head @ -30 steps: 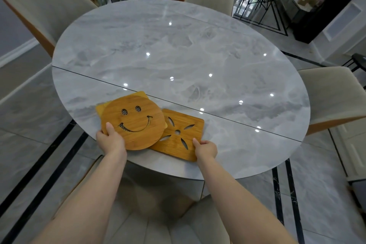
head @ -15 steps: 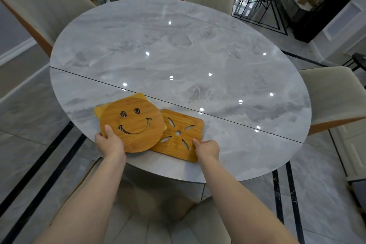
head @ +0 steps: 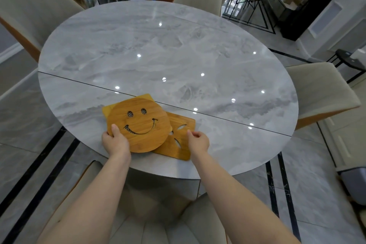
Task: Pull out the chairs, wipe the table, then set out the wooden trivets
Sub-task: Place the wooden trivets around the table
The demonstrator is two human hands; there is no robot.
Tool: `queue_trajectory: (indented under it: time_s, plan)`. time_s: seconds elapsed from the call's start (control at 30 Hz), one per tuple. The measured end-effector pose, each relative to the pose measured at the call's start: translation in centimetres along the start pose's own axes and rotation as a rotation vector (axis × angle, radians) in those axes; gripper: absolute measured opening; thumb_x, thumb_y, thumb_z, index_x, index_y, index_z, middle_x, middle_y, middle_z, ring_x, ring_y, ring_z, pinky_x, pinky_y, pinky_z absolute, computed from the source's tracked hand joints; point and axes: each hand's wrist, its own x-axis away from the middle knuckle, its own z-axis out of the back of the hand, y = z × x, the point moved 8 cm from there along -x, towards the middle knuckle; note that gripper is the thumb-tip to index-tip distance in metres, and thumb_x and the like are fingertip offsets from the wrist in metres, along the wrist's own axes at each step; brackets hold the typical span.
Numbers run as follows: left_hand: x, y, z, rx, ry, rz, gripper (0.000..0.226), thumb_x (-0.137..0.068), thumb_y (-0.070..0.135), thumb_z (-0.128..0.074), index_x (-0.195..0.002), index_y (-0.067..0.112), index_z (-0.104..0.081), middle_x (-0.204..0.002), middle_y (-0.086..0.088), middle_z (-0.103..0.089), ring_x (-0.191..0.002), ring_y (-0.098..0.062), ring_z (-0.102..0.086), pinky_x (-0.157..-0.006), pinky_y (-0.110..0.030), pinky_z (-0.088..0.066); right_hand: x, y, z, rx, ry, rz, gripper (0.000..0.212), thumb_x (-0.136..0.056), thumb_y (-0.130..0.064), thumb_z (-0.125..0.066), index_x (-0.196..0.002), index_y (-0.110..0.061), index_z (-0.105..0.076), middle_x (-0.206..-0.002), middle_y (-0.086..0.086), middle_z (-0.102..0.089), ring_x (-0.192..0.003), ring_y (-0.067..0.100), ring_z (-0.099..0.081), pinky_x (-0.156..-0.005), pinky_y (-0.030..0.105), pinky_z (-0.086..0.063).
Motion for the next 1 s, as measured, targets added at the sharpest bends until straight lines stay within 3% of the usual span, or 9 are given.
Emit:
queue_trajectory:
  time_s: [0.13, 0.23, 0.37, 0.63, 0.8, 1.0]
  plan:
    - [2.0, 0.2, -1.6, -0.023, -0.078, -0.022, 0.039, -0.101, 0.038, -0.035, -0.122, 0.008, -0.048, -0.113, -0.007, -0.055, -0.099, -0.019, -0.053, -0.083, -0.035, -0.045, 0.8, -0.9, -0.2, -0.173, -0.118, -0.004, 0.022, -0.095, -0.035, -0.055, -0.082, -0.017, -0.060, -0.088, 0.006, -0.065, -0.084, 0.019, -0.063, -0.084, 0.039, -0.054]
    - [4.0, 0.3, -3.6, -0.019, -0.135, -0.056, 0.038, -0.101, 0.035, -0.037, -0.120, 0.005, -0.050, -0.116, -0.011, -0.057, -0.104, -0.023, -0.056, -0.085, -0.035, -0.046, 1.5, -1.6, 1.6, -0.280, -0.156, 0.013, 0.022, -0.093, -0.034, -0.060, -0.089, -0.012, -0.061, -0.091, 0.007, -0.065, -0.084, 0.019, -0.063, -0.079, 0.035, -0.056]
    - [7.5, 0.2, -6.5, -0.048, -0.219, -0.087, 0.038, -0.101, 0.035, -0.037, -0.121, 0.005, -0.050, -0.115, -0.010, -0.057, -0.105, -0.024, -0.054, -0.084, -0.034, -0.043, 1.7, -1.8, 6.2, -0.298, -0.099, 0.061, 0.031, -0.082, -0.023, -0.074, -0.103, -0.005, -0.060, -0.096, 0.007, -0.063, -0.087, 0.019, -0.062, -0.073, 0.027, -0.056]
    - [16.0, -1.0, -13.6, -0.061, -0.414, -0.155, 0.040, -0.101, 0.030, -0.039, -0.127, 0.000, -0.047, -0.109, -0.002, -0.050, -0.107, -0.020, -0.051, -0.087, -0.028, -0.037, -0.8, -0.2, 16.9, -0.299, 0.049, 0.060, 0.048, -0.066, -0.022, -0.088, -0.101, -0.005, -0.059, -0.099, 0.012, -0.066, -0.089, 0.024, -0.065, -0.082, 0.037, -0.057]
    - [21.4, -3.9, -19.3, -0.097, -0.487, -0.169, 0.035, -0.100, 0.034, -0.042, -0.113, 0.003, -0.054, -0.106, -0.010, -0.059, -0.100, -0.027, -0.057, -0.091, -0.040, -0.046, -3.6, 1.7, 25.0, -0.341, 0.087, 0.022, 0.047, -0.067, -0.022, -0.086, -0.102, -0.006, -0.059, -0.101, 0.009, -0.066, -0.093, 0.022, -0.065, -0.083, 0.032, -0.055]
    - [29.6, -8.4, -26.4, -0.028, -0.539, -0.112, 0.026, -0.100, 0.030, -0.042, -0.095, 0.007, -0.054, -0.091, -0.008, -0.059, -0.088, -0.025, -0.057, -0.082, -0.038, -0.048, -7.8, 3.3, 35.3, -0.450, 0.052, 0.015, 0.039, -0.074, -0.010, -0.080, -0.104, -0.001, -0.058, -0.096, 0.009, -0.063, -0.082, 0.016, -0.062, -0.079, 0.027, -0.055]
